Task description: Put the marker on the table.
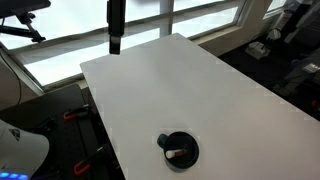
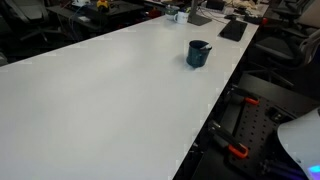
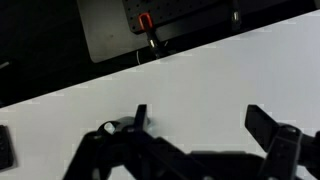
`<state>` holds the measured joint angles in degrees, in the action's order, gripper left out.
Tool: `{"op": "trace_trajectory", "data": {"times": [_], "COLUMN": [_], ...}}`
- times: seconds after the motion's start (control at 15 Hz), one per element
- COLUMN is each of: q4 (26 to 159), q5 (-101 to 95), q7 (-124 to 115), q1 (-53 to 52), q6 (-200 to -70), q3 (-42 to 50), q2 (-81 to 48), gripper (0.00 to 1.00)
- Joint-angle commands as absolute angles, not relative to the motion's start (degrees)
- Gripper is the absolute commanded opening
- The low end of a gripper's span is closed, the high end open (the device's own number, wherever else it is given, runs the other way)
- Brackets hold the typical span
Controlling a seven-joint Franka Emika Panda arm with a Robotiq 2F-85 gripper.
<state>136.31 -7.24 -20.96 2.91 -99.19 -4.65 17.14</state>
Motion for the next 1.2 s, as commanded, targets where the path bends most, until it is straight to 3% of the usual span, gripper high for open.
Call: {"op": "trace_trajectory", "data": {"times": [0.0,0.6,1.13], "q4": [139.99,143.99,141.79], "q5": [-8.34,-20.25,-19.87], "q7": [-23.63,-40.35,-38.87], "q1": [3.5,5.17,5.02], "q6": [-103.27,-114.41,-113.44], "q3": [-3.6,-0.4,0.4], "q2": [13.15,6.33,3.56], "gripper": [1.0,1.0,1.0]}}
